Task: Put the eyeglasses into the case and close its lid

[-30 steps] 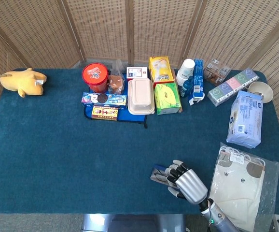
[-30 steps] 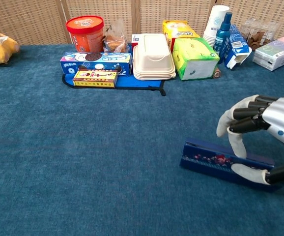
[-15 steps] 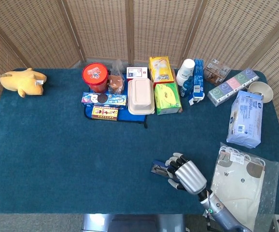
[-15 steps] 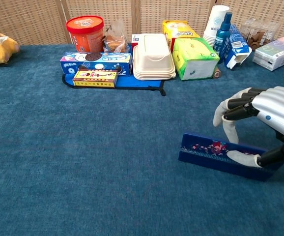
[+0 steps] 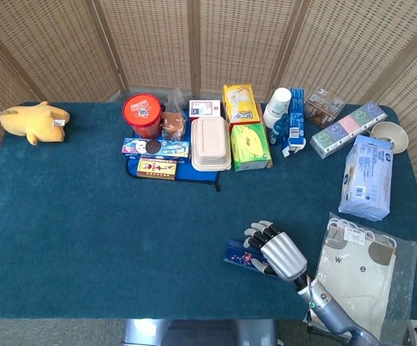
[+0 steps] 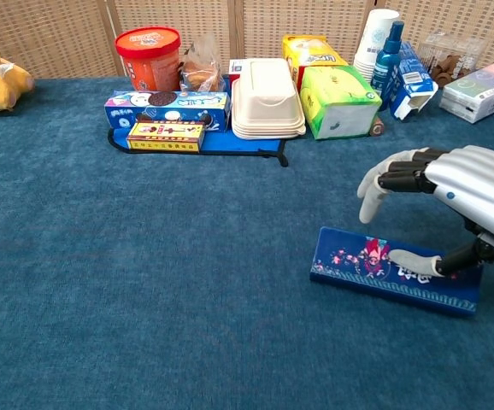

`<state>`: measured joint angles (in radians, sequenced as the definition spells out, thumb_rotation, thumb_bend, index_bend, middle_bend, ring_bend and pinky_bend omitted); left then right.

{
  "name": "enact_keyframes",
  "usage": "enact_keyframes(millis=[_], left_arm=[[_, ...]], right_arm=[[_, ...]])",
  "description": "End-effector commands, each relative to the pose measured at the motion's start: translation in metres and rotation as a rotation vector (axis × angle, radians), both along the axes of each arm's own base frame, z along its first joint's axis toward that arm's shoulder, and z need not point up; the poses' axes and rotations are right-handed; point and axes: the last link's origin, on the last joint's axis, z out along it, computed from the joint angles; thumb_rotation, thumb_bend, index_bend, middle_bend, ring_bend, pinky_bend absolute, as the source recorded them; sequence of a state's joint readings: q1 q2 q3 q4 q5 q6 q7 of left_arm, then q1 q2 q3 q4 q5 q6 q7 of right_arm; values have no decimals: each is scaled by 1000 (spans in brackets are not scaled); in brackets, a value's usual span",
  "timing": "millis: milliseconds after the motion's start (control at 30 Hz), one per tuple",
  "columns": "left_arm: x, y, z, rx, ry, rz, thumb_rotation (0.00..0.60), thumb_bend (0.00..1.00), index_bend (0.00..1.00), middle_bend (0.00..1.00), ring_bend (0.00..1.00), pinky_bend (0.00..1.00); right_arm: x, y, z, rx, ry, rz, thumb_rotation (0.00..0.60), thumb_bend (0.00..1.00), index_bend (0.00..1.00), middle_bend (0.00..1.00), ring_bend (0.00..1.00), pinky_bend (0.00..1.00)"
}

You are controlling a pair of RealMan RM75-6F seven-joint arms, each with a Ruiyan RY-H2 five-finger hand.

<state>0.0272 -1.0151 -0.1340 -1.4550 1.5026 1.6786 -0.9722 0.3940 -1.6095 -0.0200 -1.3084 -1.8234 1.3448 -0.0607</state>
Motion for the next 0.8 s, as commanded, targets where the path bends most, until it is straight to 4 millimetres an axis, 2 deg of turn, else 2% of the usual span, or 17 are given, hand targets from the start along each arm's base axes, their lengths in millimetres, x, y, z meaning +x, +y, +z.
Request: enact_keyframes(millis=[33, 500, 800], left_arm=[[-1, 0, 0, -1, 1, 2, 600, 306, 105, 263, 153, 18], [-3, -2, 0, -1, 5, 6, 600, 307, 105, 262, 151, 16], [-3, -1, 0, -2, 6, 9, 600, 307, 105, 262, 150, 16]], right_arm=[[-2, -5, -1, -3, 8, -9, 600, 307, 371, 287, 206, 244], [-11, -23, -6, 8, 77, -37, 600, 310, 324, 259, 172, 226], [-9, -27, 2, 6, 107, -39, 600, 311, 293, 258, 163, 216]])
